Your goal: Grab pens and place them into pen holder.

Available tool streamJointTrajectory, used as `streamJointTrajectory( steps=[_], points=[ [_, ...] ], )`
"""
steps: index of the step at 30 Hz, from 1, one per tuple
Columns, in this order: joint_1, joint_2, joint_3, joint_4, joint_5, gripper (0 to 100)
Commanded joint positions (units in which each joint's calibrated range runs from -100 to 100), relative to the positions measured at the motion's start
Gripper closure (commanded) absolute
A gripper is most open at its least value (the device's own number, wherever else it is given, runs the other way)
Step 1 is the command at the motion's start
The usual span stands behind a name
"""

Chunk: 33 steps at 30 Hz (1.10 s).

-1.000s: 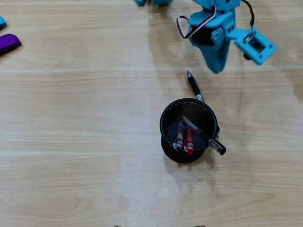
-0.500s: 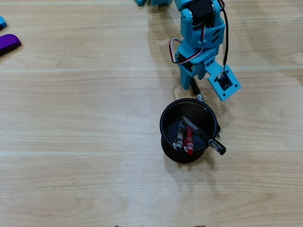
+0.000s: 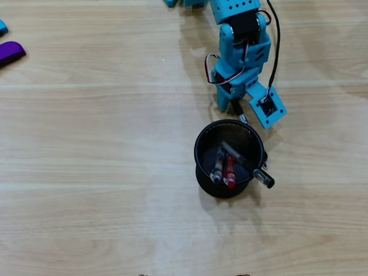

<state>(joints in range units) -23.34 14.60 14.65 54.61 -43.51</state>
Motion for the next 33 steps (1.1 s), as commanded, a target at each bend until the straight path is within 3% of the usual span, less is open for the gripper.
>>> streamJointTrajectory(
  steps=[1, 6, 10, 14, 18, 25, 33],
  points=[
    [1.4, -0.5, -0.4, -1.8, -2.3, 99],
    [-0.8, -12.7, -4.0, 3.7, -9.1, 98],
    [-1.8, -27.5, -19.5, 8.2, -9.7, 98],
    [7.1, -25.2, -35.8, -5.6, -10.2, 98],
    [10.8, -18.0, -30.7, -15.0, -10.4, 98],
    [9.1, -12.7, -13.2, -38.9, -14.2, 98],
    [8.8, -12.2, -3.3, -42.3, -14.6, 98]
  ],
)
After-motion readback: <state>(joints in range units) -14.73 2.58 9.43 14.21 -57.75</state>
